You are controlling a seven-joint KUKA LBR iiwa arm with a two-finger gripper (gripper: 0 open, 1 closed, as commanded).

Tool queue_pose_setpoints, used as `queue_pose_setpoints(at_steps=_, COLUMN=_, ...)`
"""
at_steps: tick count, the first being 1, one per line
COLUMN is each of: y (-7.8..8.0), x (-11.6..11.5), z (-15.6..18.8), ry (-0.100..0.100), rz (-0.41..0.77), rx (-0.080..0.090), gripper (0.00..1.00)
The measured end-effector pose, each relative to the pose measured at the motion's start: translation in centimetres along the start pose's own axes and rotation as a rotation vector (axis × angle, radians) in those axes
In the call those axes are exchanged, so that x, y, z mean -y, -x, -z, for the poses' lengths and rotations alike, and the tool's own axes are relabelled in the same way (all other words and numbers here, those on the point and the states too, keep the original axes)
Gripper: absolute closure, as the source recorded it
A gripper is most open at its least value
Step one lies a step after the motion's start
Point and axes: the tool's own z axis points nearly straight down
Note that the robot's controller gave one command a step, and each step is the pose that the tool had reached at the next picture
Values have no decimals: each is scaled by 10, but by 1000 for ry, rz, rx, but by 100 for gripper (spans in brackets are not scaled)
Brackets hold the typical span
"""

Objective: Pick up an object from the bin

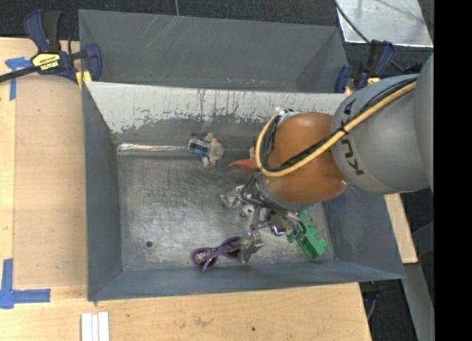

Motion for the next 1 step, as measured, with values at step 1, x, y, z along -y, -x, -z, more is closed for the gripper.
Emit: queue_pose_setpoints(at_steps=1, y=7, x=-53, z=6, ry=-8, rz=314, rx=15, gripper=100)
